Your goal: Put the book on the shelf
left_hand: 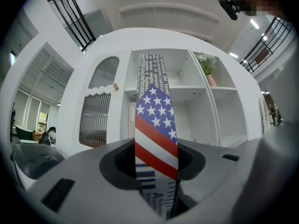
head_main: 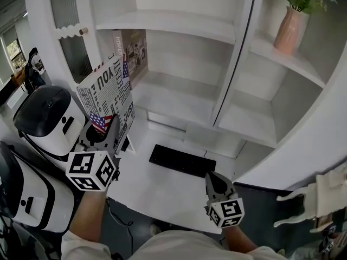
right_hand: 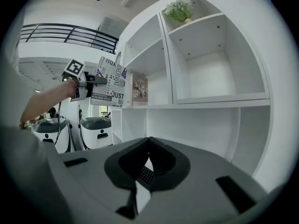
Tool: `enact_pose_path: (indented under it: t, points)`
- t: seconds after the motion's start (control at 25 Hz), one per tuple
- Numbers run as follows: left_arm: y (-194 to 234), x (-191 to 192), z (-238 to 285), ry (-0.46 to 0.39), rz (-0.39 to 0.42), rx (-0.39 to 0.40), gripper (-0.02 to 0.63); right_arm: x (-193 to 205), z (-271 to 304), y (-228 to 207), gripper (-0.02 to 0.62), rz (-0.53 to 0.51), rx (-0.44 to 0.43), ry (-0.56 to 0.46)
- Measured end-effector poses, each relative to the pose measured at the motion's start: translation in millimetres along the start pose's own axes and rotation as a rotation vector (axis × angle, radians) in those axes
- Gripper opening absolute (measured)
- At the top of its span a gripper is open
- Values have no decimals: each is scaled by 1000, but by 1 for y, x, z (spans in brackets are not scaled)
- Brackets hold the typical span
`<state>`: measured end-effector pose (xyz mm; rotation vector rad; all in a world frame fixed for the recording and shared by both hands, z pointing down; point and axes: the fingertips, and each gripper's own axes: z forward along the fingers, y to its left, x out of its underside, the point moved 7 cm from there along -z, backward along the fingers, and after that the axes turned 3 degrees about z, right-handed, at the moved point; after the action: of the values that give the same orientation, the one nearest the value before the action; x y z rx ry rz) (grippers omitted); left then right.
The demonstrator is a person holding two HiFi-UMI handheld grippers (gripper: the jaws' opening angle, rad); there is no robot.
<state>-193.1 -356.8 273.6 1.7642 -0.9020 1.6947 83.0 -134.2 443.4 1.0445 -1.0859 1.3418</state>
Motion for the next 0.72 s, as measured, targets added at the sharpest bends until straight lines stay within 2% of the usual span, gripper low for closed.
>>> enact_pose_path:
  t: [0.72]
  points:
    - [15, -22, 68, -40, -32, 64, 149, 2, -13, -16, 3, 43, 145, -8]
